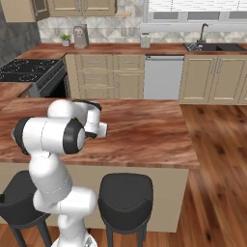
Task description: There is a bowl on the dining counter. Grab a lemon wedge from the fridge and place it in the bowl. Then get the liquor bottle and glass cup from the cabinet and place them next to the bowl.
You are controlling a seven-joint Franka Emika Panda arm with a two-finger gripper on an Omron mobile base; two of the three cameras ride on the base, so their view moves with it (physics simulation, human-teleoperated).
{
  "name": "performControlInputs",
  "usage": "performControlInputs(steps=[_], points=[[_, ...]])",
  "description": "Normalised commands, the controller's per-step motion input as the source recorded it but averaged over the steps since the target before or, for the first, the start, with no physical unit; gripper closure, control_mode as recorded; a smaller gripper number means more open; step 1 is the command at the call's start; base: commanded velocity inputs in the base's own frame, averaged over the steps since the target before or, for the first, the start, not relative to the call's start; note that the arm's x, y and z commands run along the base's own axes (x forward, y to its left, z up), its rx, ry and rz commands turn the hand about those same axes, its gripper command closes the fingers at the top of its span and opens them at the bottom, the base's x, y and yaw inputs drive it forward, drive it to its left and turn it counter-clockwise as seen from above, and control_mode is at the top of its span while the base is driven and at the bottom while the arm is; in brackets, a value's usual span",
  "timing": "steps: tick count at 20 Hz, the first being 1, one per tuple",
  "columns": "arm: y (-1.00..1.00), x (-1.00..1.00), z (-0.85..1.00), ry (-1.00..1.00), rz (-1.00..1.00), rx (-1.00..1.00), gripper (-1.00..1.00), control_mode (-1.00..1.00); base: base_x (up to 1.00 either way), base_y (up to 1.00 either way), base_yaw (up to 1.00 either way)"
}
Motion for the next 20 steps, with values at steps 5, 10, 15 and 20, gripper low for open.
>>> performControlInputs(steps=[5, 10, 15, 20], points=[[0.13, 0.34, -0.34, 0.02, 0.00, 0.06, 1.00, -1.00, 0.00, 0.00, 0.00], [0.01, 0.22, -0.33, 0.00, 0.00, 0.01, 1.00, -1.00, 0.00, 0.00, 0.00], [0.00, 0.13, -0.23, -0.02, 0.00, 0.00, 1.00, -1.00, 0.00, 0.00, 0.00], [0.02, 0.10, -0.19, -0.06, 0.00, 0.00, 1.00, -1.00, 0.00, 0.00, 0.00]])
